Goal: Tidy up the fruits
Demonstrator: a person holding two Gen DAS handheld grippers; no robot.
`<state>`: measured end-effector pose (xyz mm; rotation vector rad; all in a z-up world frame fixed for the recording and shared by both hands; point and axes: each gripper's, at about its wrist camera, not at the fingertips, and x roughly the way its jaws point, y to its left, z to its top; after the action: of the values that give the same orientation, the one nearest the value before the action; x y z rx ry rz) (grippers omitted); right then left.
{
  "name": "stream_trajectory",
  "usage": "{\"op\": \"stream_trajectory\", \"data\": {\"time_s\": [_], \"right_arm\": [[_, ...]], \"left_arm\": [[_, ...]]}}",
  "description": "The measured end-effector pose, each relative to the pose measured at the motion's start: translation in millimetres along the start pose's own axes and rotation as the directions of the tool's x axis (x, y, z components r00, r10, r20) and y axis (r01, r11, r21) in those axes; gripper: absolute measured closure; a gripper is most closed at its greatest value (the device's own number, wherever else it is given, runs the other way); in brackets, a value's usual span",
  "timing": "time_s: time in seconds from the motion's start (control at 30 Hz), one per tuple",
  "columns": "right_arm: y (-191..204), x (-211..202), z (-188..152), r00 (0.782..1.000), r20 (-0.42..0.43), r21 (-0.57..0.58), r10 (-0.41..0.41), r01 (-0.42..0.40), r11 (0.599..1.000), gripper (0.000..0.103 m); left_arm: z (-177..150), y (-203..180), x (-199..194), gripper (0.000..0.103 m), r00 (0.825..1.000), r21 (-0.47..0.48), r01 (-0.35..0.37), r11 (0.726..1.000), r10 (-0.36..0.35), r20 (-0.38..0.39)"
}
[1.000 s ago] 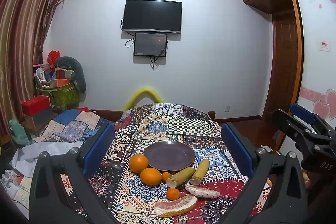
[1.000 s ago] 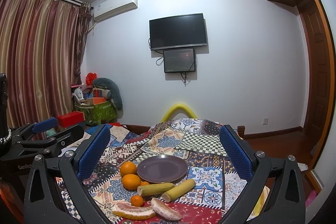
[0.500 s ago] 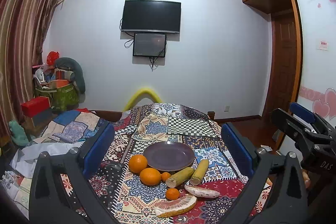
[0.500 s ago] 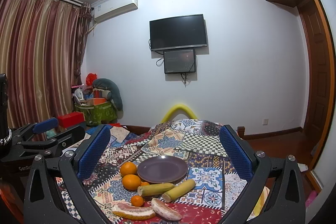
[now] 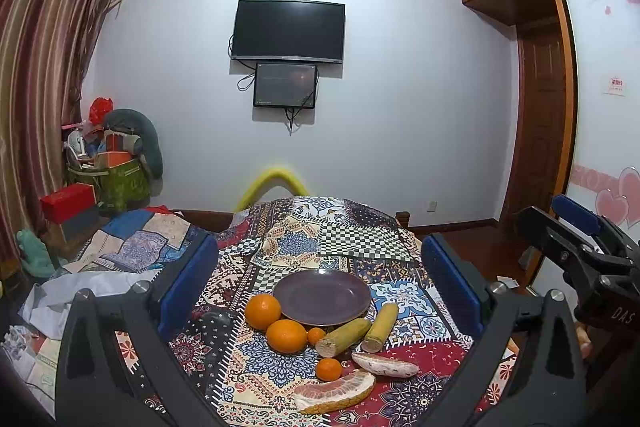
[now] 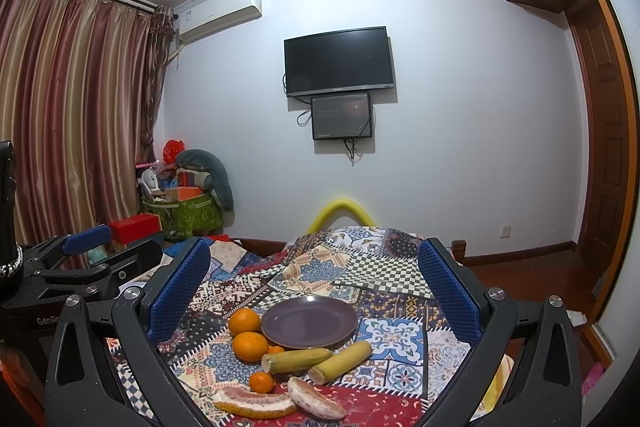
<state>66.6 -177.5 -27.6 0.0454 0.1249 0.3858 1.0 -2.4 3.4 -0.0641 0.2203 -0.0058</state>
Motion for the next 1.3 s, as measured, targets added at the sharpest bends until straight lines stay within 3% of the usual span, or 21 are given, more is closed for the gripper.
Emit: {"op": "stream_trajectory", "data": {"time_s": [0.57, 0.8, 0.93, 1.1, 1.3], "right_arm": [[-2, 4, -4, 1.000, -0.017, -0.001, -0.004, 0.004, 1.000, 0.000], [-9, 22, -15, 0.994, -0.104, -0.025, 0.016, -0.018, 1.000, 0.000], [-19, 38, -29, 0.982, -0.189, -0.030, 0.010, -0.016, 0.999, 0.000], [-32, 57, -51, 0.951, -0.305, -0.010, 0.042, -0.047, 0.999, 0.001], [-35, 75, -74, 0.912, -0.409, -0.055, 0.035, -0.063, 0.997, 0.021]], "left_arm": [[-6, 3, 6, 0.000, 1.000, -0.001, 0.005, 1.000, -0.005, -0.026], [-15, 13, 27, 0.000, 0.995, -0.018, 0.010, 1.000, -0.011, -0.095], [-25, 27, 47, 0.000, 0.986, -0.048, 0.001, 0.999, -0.009, -0.164], [-42, 40, 66, 0.012, 0.970, -0.047, -0.029, 0.999, 0.016, -0.242], [-64, 50, 91, 0.017, 0.943, -0.034, -0.027, 0.999, 0.014, -0.334]]}}
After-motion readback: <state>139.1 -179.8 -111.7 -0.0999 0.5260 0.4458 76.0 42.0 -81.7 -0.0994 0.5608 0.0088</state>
